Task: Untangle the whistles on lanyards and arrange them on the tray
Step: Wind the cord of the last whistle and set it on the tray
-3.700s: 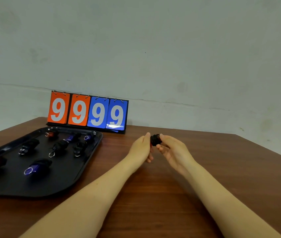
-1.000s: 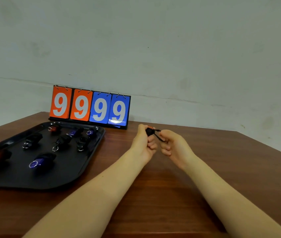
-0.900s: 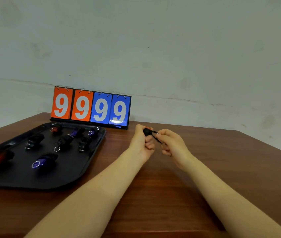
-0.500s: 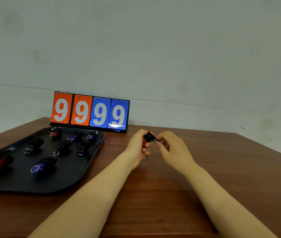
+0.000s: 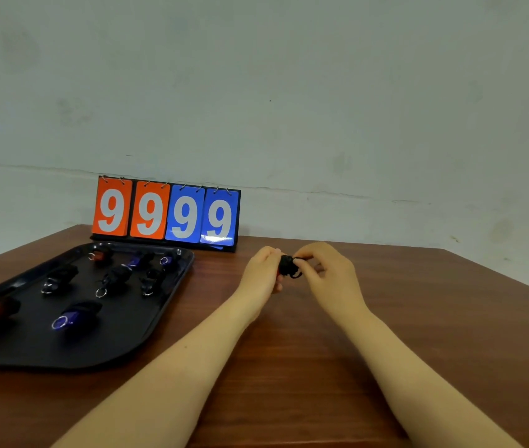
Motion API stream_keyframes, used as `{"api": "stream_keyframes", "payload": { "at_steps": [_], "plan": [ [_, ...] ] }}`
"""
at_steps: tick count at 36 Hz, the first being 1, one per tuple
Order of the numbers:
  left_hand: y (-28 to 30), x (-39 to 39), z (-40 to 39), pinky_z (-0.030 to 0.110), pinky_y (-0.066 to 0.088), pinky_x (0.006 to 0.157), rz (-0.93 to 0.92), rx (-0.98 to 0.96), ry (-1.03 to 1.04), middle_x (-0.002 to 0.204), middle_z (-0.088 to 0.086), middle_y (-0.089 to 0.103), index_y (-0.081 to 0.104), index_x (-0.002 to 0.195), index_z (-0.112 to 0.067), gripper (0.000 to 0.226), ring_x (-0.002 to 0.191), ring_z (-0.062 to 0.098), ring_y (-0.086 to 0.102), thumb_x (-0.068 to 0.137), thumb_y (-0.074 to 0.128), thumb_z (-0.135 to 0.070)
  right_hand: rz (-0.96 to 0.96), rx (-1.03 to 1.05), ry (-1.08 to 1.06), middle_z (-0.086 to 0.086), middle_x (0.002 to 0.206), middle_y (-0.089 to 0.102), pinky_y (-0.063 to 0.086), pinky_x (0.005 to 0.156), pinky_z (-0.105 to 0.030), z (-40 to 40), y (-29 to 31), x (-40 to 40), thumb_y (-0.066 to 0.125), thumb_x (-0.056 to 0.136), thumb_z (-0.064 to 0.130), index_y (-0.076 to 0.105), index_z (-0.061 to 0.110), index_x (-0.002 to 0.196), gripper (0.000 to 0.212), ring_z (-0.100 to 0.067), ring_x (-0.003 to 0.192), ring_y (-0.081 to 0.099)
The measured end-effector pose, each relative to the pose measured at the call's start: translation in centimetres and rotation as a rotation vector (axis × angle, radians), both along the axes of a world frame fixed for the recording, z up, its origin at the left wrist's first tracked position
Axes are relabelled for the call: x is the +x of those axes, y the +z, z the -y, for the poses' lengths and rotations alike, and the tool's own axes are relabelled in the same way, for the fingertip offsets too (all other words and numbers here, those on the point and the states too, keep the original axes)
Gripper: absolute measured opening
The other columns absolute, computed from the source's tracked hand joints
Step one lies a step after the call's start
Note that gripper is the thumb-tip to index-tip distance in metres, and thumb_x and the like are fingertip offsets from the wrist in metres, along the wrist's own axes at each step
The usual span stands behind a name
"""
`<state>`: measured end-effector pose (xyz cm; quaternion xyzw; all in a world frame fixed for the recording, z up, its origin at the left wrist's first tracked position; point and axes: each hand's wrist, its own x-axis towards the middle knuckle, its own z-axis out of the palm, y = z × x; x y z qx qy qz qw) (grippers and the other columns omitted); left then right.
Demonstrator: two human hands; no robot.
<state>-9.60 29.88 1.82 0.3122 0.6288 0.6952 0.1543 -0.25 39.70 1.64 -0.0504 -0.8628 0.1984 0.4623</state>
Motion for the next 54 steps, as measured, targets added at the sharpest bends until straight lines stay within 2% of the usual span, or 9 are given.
{"api": "stream_keyframes", "payload": {
  "at_steps": [6, 12, 24, 27, 30, 37, 40, 45, 54],
  "plan": [
    [-0.4, -0.5, -0.1, 0.027, 0.042, 0.062, -0.132, -0.098, 0.039, 0.071, 0.003, 0.050, 0.052, 0.088, -0.016, 0.024, 0.060, 0.012, 0.044, 0.103, 0.037, -0.028, 0.097, -0.198, 0.083, 0.015, 0.084, 0.066, 0.052, 0.073, -0.018, -0.2, 0.1, -0.1, 0.061, 0.091, 0.015, 0.068, 0.024, 0.088, 0.012, -0.002, 0.080, 0.062],
    [-0.6, -0.5, 0.0, 0.030, 0.044, 0.066, -0.156, -0.082, 0.055, 0.072, 0.003, 0.051, 0.052, 0.087, -0.016, 0.025, 0.060, 0.012, 0.046, 0.103, 0.036, -0.027, 0.109, -0.635, 0.233, -0.002, 0.078, 0.069, 0.051, 0.061, -0.016, -0.2, 0.8, 0.0, 0.063, 0.090, 0.010, 0.071, 0.014, 0.087, 0.009, -0.003, 0.058, 0.060],
    [-0.4, -0.1, 0.4, 0.032, 0.045, 0.070, -0.289, -0.111, 0.019, 0.080, 0.002, 0.053, 0.052, 0.086, -0.015, 0.023, 0.067, 0.013, 0.049, 0.100, 0.036, -0.021, 0.212, -1.108, 0.500, -0.015, 0.089, 0.056, 0.049, 0.060, -0.021, -1.0, 0.8, 0.0, 0.058, 0.090, 0.005, 0.061, -0.014, 0.105, 0.024, -0.014, 0.073, 0.052],
    [-0.5, 0.1, 0.5, 0.030, 0.049, 0.070, -0.247, -0.076, -0.017, 0.085, 0.004, 0.056, 0.053, 0.085, -0.014, 0.023, 0.067, 0.013, 0.052, 0.100, 0.036, -0.019, 0.238, -1.255, 0.548, -0.016, 0.095, 0.056, 0.048, 0.061, -0.021, -1.0, 1.1, 0.2, 0.059, 0.088, 0.004, 0.060, -0.007, 0.104, 0.020, -0.018, 0.082, 0.053],
    [-0.5, 0.1, 0.5, 0.018, 0.048, 0.059, -0.134, 0.008, -0.052, 0.088, 0.007, 0.057, 0.053, 0.085, -0.012, 0.022, 0.065, 0.012, 0.053, 0.101, 0.039, -0.017, 0.251, -1.391, 0.596, -0.013, 0.094, 0.060, 0.051, 0.060, -0.017, -1.1, 1.3, 0.4, 0.065, 0.082, 0.008, 0.059, -0.008, 0.115, 0.036, -0.016, 0.080, 0.056],
    [-0.1, 0.2, 0.5, 0.025, 0.052, 0.065, -0.028, 0.020, -0.082, 0.079, 0.006, 0.062, 0.058, 0.097, -0.009, 0.021, 0.062, 0.011, 0.052, 0.102, 0.041, -0.019, 0.138, -1.585, 0.728, -0.016, 0.097, 0.063, 0.054, 0.060, -0.016, -1.3, 1.2, 0.3, 0.063, 0.084, 0.006, 0.059, -0.006, 0.117, 0.035, -0.012, 0.068, 0.057],
    [-0.2, 0.3, 0.3, 0.026, 0.049, 0.065, 0.005, 0.003, -0.074, 0.079, 0.006, 0.061, 0.059, 0.098, -0.012, 0.022, 0.061, 0.011, 0.050, 0.101, 0.039, -0.020, 0.162, -1.511, 0.673, -0.012, 0.091, 0.063, 0.054, 0.059, -0.016, -1.1, 1.0, 0.2, 0.064, 0.086, 0.009, 0.061, -0.005, 0.116, 0.033, -0.011, 0.068, 0.058],
    [-0.1, 0.5, 0.2, 0.027, 0.042, 0.062, 0.123, 0.018, -0.073, 0.073, 0.004, 0.054, 0.058, 0.108, -0.014, 0.029, 0.054, 0.010, 0.043, 0.102, 0.039, -0.035, 0.176, -1.091, 0.463, -0.007, 0.082, 0.066, 0.050, 0.063, -0.023, -0.6, 0.6, 0.2, 0.061, 0.092, 0.018, 0.065, -0.002, 0.107, 0.025, -0.014, 0.072, 0.060],
    [-0.2, 0.2, 0.2, 0.024, 0.042, 0.058, 0.125, 0.046, -0.079, 0.070, 0.001, 0.053, 0.063, 0.098, -0.012, 0.025, 0.055, 0.009, 0.044, 0.096, 0.052, -0.034, 0.130, -0.903, 0.368, -0.009, 0.078, 0.068, 0.050, 0.064, -0.024, 0.1, 0.4, -0.2, 0.059, 0.093, 0.015, 0.070, 0.001, 0.098, 0.018, -0.015, 0.073, 0.062]
  ]
}}
